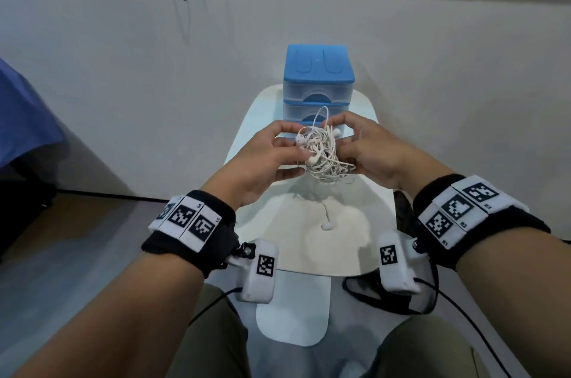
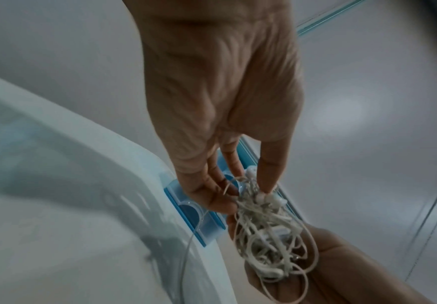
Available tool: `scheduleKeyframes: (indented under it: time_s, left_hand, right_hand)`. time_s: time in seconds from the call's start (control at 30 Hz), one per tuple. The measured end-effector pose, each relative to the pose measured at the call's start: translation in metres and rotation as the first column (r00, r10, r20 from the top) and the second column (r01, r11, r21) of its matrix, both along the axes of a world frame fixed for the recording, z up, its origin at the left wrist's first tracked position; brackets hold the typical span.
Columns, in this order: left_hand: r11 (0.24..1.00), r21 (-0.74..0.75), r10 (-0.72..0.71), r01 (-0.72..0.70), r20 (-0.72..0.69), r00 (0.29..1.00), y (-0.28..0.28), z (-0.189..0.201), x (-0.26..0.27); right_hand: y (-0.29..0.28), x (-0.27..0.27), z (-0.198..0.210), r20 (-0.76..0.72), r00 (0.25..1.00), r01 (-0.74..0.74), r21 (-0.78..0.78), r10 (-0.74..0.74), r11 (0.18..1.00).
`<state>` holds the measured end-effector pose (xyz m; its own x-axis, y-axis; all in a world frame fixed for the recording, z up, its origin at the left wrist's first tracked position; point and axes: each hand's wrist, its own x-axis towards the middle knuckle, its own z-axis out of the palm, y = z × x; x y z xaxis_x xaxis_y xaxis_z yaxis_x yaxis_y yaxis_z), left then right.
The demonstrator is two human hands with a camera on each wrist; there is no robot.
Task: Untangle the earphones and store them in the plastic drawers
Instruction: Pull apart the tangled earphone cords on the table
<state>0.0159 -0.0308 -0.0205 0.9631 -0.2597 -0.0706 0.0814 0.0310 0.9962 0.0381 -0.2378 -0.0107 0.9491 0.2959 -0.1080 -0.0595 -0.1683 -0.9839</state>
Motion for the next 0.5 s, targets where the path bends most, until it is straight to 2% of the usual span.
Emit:
scheduleKeyframes:
  time_s: [0.13, 0.27, 0.37, 0.5]
  left_hand:
    - [0.999, -0.017, 0.039, -0.038, 0.063, 0.997, -0.001, -0.001, -0.003]
    - [0.989, 0.151, -0.03, -0.002, 0.205, 0.978, 0.004, 0.005, -0.005]
    - [0.951, 0.307, -0.14, 0.049, 0.282, 0.949, 0.006, 0.014, -0.003]
    - [0.905, 0.389, -0.282, 0.171, 0.248, 0.927, 0.008, 0.02, 0.002]
  right_hand:
    - [0.001, -0.008, 0.0, -0.002, 0.998, 0.06, 0.047, -0.06, 0.997]
    - [0.002, -0.008, 0.003, -0.058, 0.996, 0.078, 0.079, -0.073, 0.994]
    - [0.003, -0.006, 0.006, -0.124, 0.992, 0.023, 0.118, -0.008, 0.993]
    - [0.007, -0.003, 0.013, -0.23, 0.963, -0.105, 0.162, 0.141, 0.981]
